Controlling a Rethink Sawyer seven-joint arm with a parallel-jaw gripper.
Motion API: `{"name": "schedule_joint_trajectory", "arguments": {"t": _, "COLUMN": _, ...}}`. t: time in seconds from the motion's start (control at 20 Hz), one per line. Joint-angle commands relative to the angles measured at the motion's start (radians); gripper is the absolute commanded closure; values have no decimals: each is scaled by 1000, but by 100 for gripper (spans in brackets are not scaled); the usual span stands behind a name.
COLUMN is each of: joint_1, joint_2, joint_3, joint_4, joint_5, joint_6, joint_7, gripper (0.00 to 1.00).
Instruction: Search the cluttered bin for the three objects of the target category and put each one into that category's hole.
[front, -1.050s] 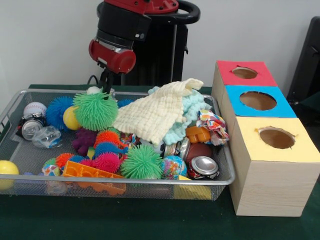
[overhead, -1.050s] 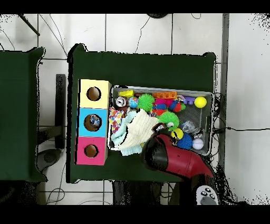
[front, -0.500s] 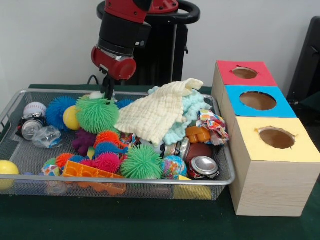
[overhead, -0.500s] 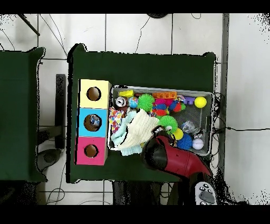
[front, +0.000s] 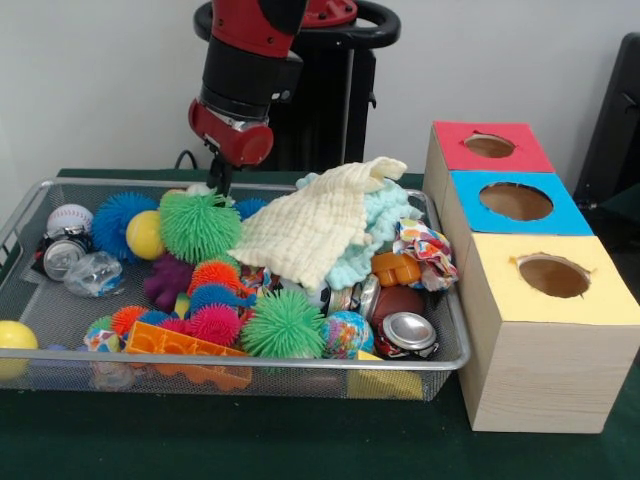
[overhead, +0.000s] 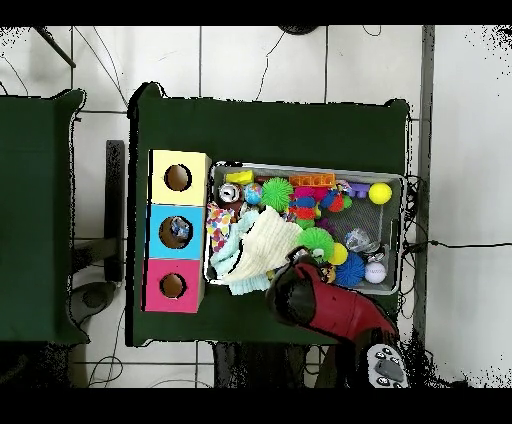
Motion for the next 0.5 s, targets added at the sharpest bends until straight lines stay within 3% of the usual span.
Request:
{"name": "schedule_joint_trajectory", "arguments": {"t": 0.05, "joint_1": -19, "joint_2": 37, "joint_3": 52, "joint_4": 43, "joint_5": 34, "joint_6": -15, "joint_7": 138, "gripper": 0}}
{"name": "schedule_joint_trajectory", "arguments": {"t": 0.5, "joint_1": -26, "joint_2": 25, "joint_3": 51, "joint_4": 28, "joint_5": 54, "joint_6": 15, "joint_7": 138, "gripper": 0}}
